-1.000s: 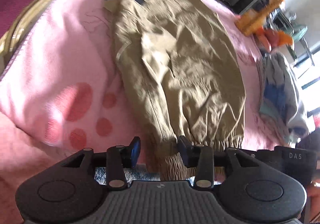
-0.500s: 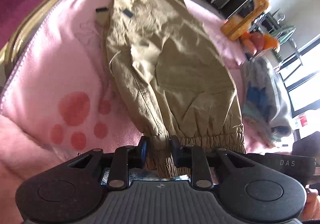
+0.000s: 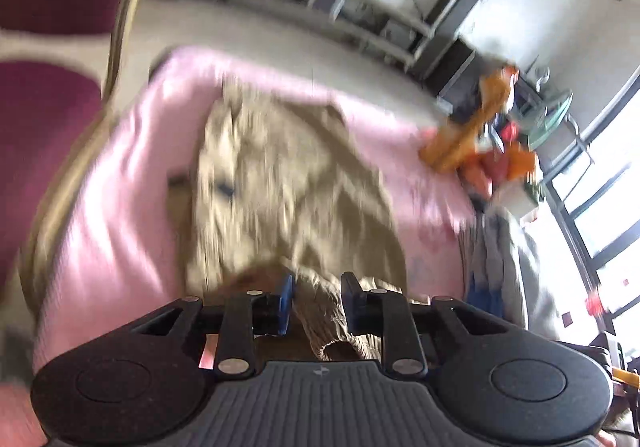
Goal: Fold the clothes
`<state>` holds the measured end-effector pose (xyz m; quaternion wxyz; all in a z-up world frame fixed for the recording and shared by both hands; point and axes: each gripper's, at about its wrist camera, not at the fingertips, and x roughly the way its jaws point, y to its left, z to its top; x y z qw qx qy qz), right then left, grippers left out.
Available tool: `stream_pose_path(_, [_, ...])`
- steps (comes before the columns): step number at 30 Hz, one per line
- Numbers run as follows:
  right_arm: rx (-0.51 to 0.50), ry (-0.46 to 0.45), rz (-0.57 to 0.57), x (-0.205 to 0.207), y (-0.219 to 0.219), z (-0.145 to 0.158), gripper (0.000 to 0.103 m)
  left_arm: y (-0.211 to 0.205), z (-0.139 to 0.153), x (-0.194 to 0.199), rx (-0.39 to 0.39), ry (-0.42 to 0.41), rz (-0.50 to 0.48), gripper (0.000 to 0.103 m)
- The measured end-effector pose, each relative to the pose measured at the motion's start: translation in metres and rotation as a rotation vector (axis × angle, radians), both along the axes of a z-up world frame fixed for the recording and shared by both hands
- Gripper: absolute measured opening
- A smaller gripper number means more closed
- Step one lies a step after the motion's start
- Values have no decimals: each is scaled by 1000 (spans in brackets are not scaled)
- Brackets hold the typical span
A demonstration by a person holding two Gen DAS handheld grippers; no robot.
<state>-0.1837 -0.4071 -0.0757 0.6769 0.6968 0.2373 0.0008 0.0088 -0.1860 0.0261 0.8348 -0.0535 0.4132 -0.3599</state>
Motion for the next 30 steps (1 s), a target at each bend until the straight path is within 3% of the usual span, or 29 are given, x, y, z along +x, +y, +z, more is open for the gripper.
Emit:
stream_pose_path(6, [-43,-37,-81,79,-34,20,17,22,29,29,-75,-156,104,40])
stream_pose_path(8, [-83,-12,-64,113,-46,24,33,32,23,34,-60,-165,116,45])
stream_pose_path(10, [-149,17,-34,133,-56,37,34,38,9,37,-43,-141,104,46])
stream_pose_path(13, [-362,29,44,126,-64,69,45,38,-19,40,-5,-105,64,46])
stream_pose_path(17, [-684,58,151,111,-73,103,46,17,-56,47,84,-87,15,46])
stream_pose_path(20, [-883,91,200,106,-79,102,46,-10,-80,60,191,-142,0,45])
stream_pose_path(22, [-962,97,240,106,-82,86,46,-27,-95,70,257,-186,-9,44])
stream_pose_path(24, [-983,94,272,107,-86,65,45,-42,-111,78,303,-186,-37,40])
stream_pose_path(26, [-900,102,294,113,-91,37,42,-52,-129,90,333,-143,-43,34])
stream_pose_path(28, [-798,153,325,126,-97,13,41,-53,-140,101,326,-101,-12,35])
stream_pose_path(30, [-832,176,363,135,-90,4,42,-51,-142,104,311,-95,9,35])
